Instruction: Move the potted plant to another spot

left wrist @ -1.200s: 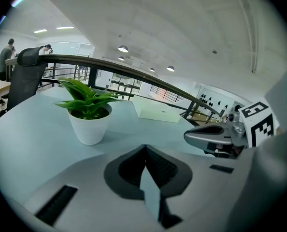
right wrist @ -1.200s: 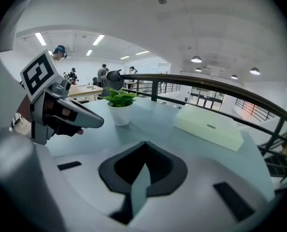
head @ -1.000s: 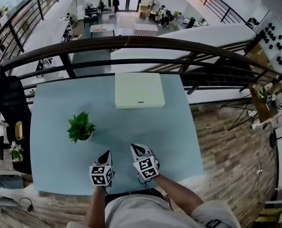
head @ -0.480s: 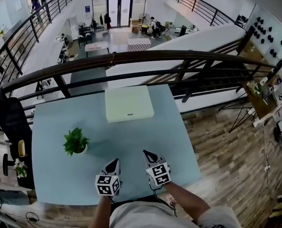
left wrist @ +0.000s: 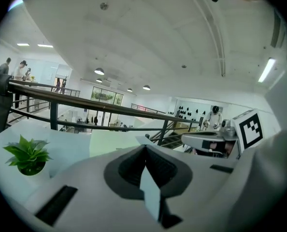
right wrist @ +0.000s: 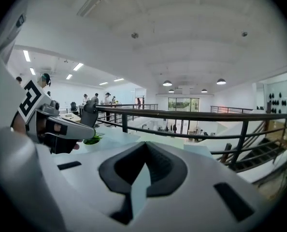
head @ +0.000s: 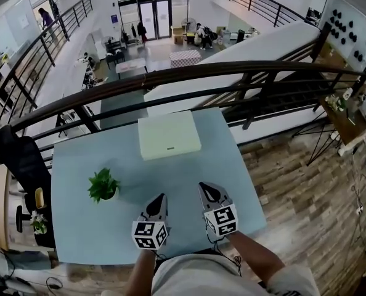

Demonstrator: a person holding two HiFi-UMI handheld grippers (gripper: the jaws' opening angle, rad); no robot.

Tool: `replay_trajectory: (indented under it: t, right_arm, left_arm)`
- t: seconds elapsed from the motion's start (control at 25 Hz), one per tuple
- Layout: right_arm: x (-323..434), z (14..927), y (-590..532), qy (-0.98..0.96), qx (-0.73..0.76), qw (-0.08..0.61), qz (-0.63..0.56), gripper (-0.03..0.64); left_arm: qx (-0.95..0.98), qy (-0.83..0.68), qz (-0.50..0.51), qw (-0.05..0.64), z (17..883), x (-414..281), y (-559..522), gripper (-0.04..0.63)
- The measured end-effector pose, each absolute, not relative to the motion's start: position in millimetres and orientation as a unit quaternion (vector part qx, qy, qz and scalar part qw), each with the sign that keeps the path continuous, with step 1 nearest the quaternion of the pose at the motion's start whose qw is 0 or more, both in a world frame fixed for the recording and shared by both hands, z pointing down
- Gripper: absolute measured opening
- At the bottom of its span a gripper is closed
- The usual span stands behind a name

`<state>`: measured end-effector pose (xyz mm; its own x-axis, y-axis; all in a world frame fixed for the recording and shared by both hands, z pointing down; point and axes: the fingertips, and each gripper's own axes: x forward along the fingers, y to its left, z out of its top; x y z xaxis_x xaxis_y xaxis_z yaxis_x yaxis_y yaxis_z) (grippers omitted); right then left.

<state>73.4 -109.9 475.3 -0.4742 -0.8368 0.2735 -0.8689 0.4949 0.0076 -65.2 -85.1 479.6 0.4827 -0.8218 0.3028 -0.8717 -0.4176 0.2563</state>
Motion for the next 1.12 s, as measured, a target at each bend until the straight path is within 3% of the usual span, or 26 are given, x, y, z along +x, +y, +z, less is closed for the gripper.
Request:
replay_trajectory:
  t: [0.6,1.12]
  right_arm:
    - [66.4,365.6,-130.7,-0.864,0.501,0.043,-0.03,0.003]
    - [65.3,350.5,-130.7,-0.857,0.511,0.035,-0.05,0.003]
  left_arm:
    - [0.841,-0.536,-0.013,0.068,364.4,-63.5,-109.8,0.012]
    - [0.832,-0.552,-0.003,0.057,360.8,-79.5,-103.6,0.012]
